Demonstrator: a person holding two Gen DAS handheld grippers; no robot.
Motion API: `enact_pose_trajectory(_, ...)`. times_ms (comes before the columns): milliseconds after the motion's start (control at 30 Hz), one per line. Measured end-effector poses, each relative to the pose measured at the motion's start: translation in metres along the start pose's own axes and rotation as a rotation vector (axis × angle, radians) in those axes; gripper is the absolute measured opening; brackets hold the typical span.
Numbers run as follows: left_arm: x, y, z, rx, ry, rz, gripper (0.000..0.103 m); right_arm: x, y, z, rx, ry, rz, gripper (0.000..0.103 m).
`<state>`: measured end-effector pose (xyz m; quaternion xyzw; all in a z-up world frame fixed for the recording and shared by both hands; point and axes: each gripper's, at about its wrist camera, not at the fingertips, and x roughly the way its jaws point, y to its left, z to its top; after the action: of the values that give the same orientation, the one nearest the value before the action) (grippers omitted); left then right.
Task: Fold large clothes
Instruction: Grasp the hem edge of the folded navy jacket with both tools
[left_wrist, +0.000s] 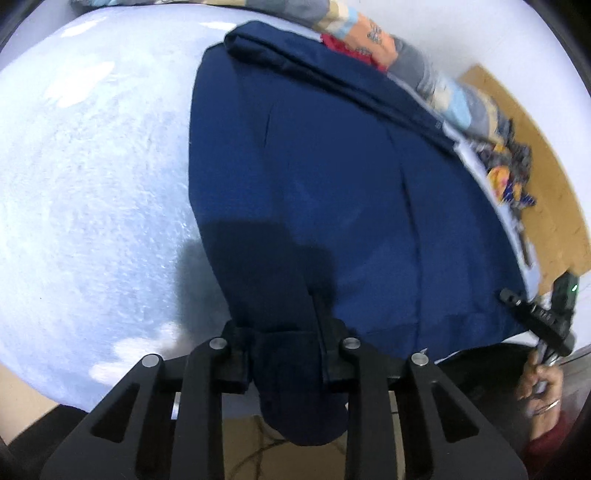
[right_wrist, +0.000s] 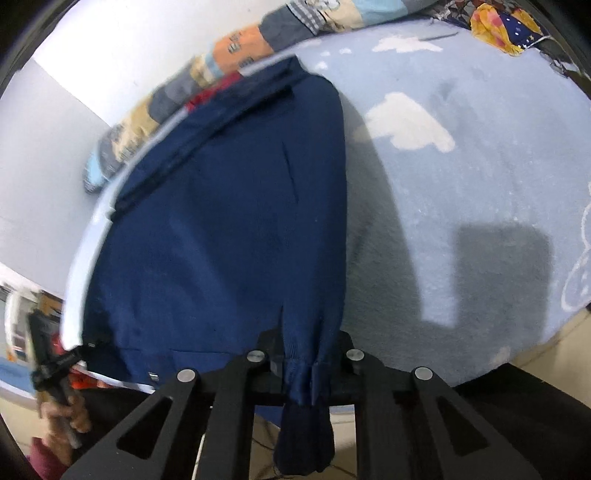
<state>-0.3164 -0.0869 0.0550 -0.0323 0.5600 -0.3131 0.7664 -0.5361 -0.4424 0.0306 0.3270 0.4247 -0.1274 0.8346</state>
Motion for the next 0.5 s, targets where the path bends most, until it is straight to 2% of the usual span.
enact_pose_trajectory(100, -0.022, 0.007, 0.001, 0.005, -0.057, -0.047, 0.022, -0.016, -0.006, 0.002, 0.044, -0.038, 0.101, 0.012)
enact_pose_trajectory(267, -0.047, -0.004, 0.020, 0.037, -0.136, -0.092, 0.022, -0.046, -0.004, 0.016, 0.068, -0.114, 0.267, 0.012)
enact_pose_trajectory(500, -0.075, -0.009, 0.076, 0.021, -0.244, -0.147, 0.022, -0.094, 0.020, 0.065, 0.012, -0.211, 0.350, 0.012)
